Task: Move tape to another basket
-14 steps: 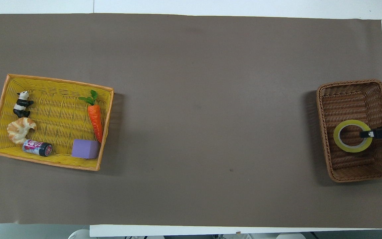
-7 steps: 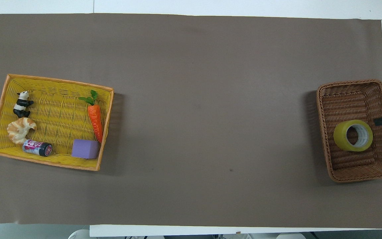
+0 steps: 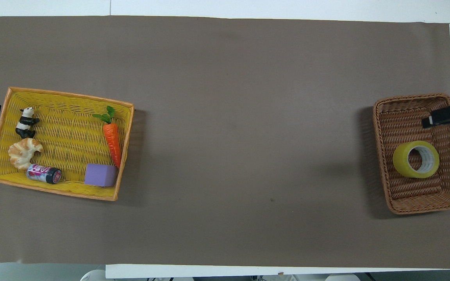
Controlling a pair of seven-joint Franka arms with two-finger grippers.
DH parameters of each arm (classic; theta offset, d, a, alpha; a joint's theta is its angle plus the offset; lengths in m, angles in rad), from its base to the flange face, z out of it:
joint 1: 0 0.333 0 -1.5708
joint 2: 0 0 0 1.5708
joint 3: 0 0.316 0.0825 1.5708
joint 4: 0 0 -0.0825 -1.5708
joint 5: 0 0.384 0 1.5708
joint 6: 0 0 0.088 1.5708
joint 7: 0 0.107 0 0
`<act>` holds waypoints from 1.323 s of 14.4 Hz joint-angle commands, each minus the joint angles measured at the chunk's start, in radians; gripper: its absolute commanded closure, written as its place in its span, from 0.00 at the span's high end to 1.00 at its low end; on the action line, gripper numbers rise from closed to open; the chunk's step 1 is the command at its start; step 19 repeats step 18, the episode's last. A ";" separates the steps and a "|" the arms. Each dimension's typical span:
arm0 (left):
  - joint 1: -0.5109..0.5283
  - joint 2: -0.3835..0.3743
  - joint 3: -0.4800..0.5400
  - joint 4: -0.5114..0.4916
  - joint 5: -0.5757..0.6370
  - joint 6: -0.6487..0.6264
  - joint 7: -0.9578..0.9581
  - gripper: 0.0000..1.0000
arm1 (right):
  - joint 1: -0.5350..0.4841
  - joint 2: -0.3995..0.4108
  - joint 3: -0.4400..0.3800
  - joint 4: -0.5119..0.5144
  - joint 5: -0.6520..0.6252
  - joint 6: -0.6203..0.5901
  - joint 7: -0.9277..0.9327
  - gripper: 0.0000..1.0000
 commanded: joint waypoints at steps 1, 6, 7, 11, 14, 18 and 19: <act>-0.001 0.009 0.005 0.045 -0.046 -0.028 0.005 1.00 | 0.023 0.028 0.002 0.113 -0.077 -0.091 0.044 1.00; 0.004 0.000 0.011 0.027 -0.089 -0.013 -0.001 1.00 | 0.016 0.095 0.002 0.279 -0.135 -0.265 0.041 1.00; 0.003 -0.012 0.011 0.009 -0.088 -0.015 -0.001 1.00 | 0.014 0.095 0.002 0.279 -0.137 -0.263 0.041 1.00; 0.003 -0.023 0.011 -0.015 -0.088 -0.015 -0.001 1.00 | 0.011 0.096 0.001 0.280 -0.108 -0.257 0.044 1.00; 0.004 -0.023 0.011 -0.015 -0.088 -0.015 -0.001 1.00 | 0.010 0.092 -0.002 0.279 -0.103 -0.258 0.043 1.00; 0.004 -0.023 0.011 -0.015 -0.088 -0.015 -0.001 1.00 | 0.008 0.084 -0.002 0.279 -0.076 -0.249 0.055 1.00; 0.004 -0.023 0.011 -0.015 -0.088 -0.015 -0.001 1.00 | 0.008 0.084 -0.002 0.279 -0.076 -0.249 0.055 1.00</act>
